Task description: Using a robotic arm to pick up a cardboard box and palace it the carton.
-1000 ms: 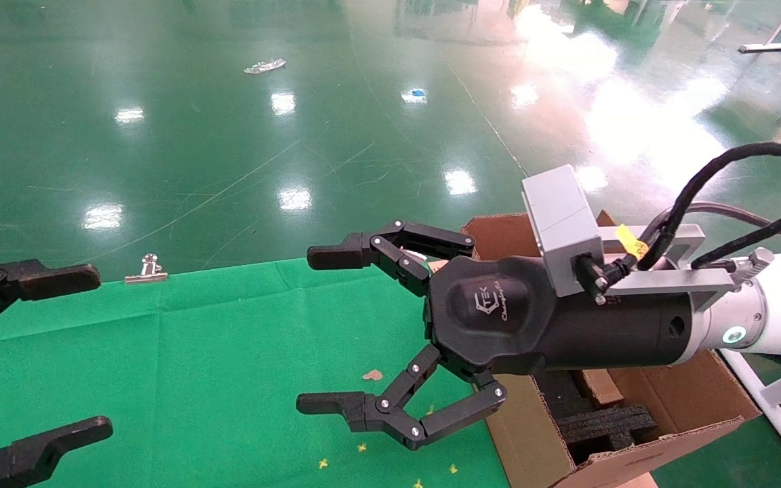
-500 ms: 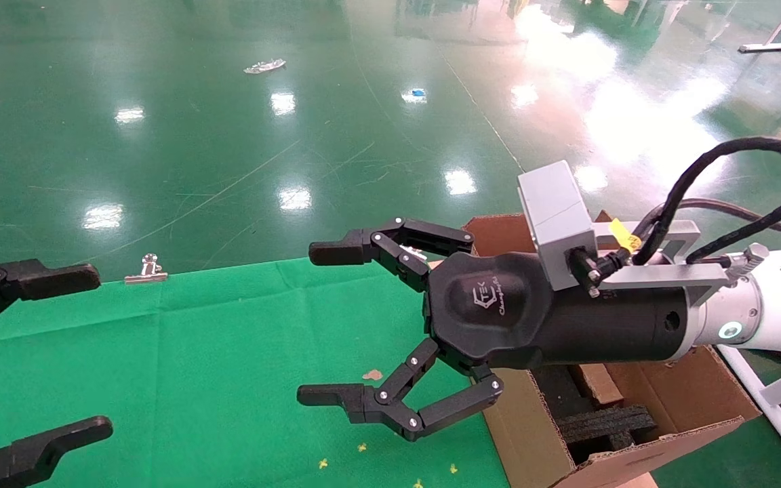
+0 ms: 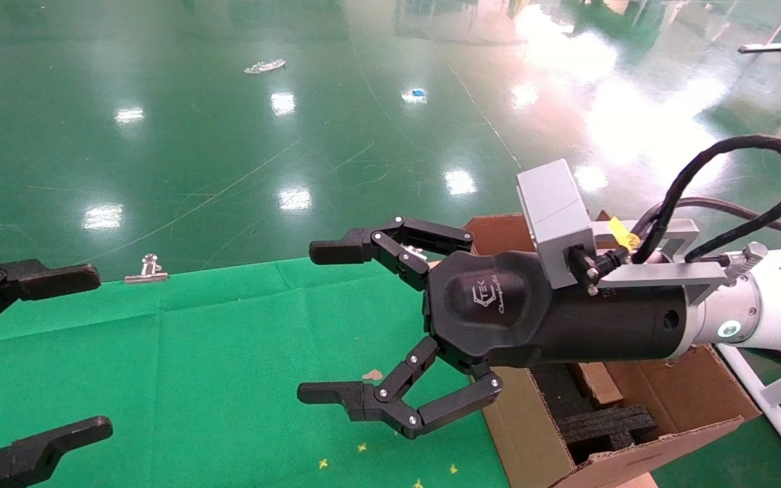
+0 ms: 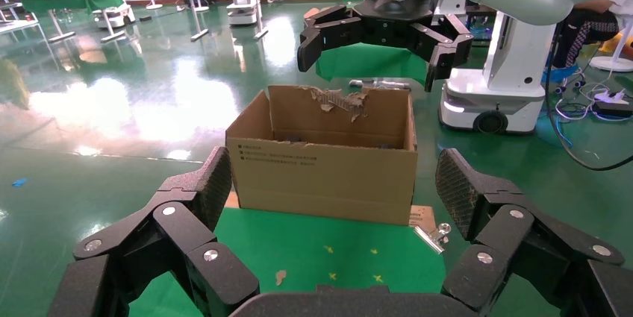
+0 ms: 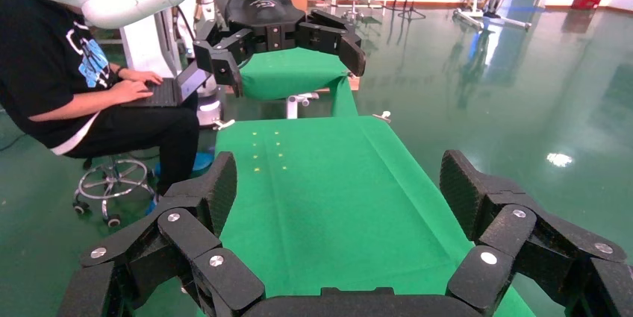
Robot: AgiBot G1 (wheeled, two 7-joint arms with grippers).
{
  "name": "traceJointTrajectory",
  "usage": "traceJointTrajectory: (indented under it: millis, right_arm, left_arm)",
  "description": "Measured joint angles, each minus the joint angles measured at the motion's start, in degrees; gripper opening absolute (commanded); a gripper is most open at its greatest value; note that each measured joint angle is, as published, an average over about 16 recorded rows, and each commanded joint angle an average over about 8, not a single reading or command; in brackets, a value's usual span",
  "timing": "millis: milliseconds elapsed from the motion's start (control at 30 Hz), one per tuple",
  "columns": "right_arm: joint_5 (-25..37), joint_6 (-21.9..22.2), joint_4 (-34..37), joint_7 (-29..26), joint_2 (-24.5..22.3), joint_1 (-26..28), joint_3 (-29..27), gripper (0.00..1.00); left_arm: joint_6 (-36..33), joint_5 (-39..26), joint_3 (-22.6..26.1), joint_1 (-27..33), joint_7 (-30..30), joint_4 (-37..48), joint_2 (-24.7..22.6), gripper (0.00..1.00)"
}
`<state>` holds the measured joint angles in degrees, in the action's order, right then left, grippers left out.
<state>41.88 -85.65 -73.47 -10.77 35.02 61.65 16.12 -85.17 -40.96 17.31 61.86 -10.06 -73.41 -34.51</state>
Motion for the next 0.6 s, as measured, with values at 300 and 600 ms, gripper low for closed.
traceJointTrajectory:
  millis: [300,600]
  right_arm:
    - [0.03,0.03,0.05,0.0,0.0,0.04,0.05,1.0]
    - [0.05,0.05,0.08,0.0,0.0,0.07,0.09,1.0]
  left_arm:
    - [0.0,-0.01,0.0,0.0,0.0,0.0,0.0,1.0]
    - [0.0,-0.01,0.0,0.0,0.0,0.0,0.0,1.0]
